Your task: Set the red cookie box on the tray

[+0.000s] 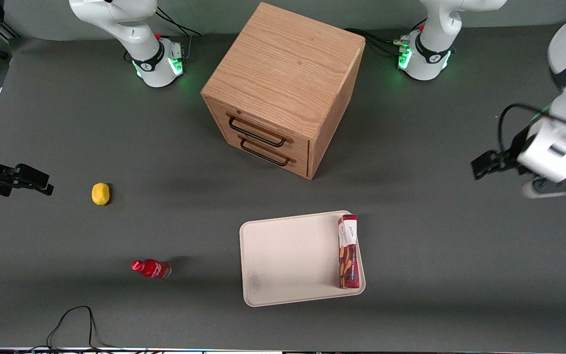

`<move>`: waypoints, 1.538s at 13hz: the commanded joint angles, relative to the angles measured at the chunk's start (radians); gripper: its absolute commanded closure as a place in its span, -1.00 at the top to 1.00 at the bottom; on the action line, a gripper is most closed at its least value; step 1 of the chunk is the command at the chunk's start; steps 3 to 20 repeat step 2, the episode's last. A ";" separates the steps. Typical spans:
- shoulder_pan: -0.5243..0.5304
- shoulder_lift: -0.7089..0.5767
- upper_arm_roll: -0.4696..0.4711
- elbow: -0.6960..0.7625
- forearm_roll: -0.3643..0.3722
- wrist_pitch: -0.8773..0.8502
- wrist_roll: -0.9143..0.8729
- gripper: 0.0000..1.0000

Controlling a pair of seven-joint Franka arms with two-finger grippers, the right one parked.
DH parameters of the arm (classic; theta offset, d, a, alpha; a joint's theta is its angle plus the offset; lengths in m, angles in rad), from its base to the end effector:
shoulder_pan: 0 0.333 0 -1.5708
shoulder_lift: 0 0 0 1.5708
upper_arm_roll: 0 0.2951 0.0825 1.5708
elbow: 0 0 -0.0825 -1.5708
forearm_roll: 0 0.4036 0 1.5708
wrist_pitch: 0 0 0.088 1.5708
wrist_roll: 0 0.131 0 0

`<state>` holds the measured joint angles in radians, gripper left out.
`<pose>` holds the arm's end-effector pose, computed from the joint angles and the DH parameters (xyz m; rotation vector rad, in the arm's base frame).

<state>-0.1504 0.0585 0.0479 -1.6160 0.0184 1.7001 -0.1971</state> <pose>0.5979 -0.0599 0.5344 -3.1209 -0.1442 -0.0446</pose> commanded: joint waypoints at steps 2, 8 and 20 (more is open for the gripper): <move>0.077 -0.184 -0.071 -0.176 -0.005 0.019 0.027 1.00; 0.077 -0.184 -0.071 -0.176 -0.005 0.019 0.027 1.00; 0.077 -0.184 -0.071 -0.176 -0.005 0.019 0.027 1.00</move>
